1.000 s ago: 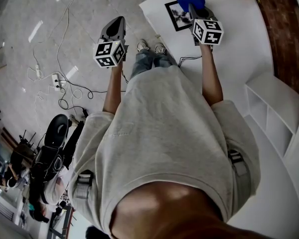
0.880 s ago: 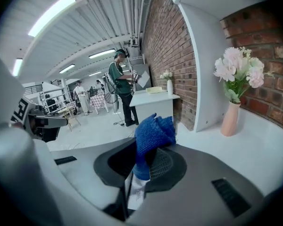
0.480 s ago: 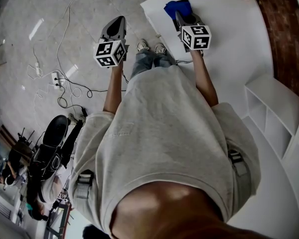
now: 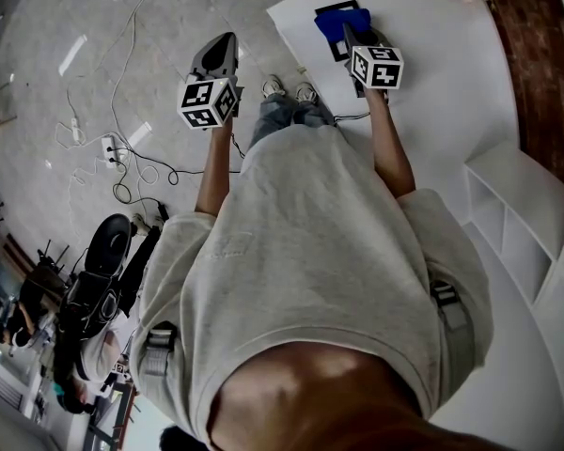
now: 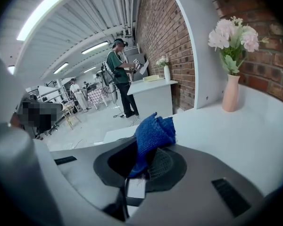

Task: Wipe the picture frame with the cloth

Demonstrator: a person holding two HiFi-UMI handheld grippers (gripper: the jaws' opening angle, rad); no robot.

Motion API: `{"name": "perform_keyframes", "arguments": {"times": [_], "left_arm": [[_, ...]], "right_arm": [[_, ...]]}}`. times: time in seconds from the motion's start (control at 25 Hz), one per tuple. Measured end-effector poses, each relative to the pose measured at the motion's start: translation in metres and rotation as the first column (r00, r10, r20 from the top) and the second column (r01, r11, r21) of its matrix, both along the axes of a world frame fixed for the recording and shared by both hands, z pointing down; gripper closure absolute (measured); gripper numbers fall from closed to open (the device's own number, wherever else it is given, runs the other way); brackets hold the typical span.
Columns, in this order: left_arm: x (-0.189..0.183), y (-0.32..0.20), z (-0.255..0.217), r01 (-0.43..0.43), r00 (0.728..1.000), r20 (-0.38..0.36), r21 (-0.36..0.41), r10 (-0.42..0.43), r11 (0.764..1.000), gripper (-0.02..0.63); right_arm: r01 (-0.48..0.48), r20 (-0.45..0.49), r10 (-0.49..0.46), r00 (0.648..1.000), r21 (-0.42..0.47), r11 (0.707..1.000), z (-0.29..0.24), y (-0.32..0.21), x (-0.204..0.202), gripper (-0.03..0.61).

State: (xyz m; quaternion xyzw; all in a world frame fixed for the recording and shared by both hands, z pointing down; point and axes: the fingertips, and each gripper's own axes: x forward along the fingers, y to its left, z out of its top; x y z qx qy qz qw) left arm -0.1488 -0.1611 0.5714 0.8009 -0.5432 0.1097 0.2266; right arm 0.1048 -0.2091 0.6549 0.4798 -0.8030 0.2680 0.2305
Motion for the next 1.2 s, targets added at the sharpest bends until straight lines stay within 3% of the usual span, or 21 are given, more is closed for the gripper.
{"name": "perform_keyframes", "arguments": {"times": [0.8, 1.2], "left_arm": [[0.006, -0.006, -0.006, -0.001, 1.000, 0.010, 0.006, 0.000, 1.000, 0.598], [0.010, -0.001, -0.015, 0.001, 1.000, 0.004, 0.028, -0.001, 1.000, 0.598]], "right_arm": [[-0.112, -0.055, 0.111, 0.992, -0.010, 0.994, 0.007, -0.033, 0.074, 0.522], [-0.143, -0.070, 0.147, 0.987, 0.049, 0.988, -0.020, -0.029, 0.094, 0.522]]}}
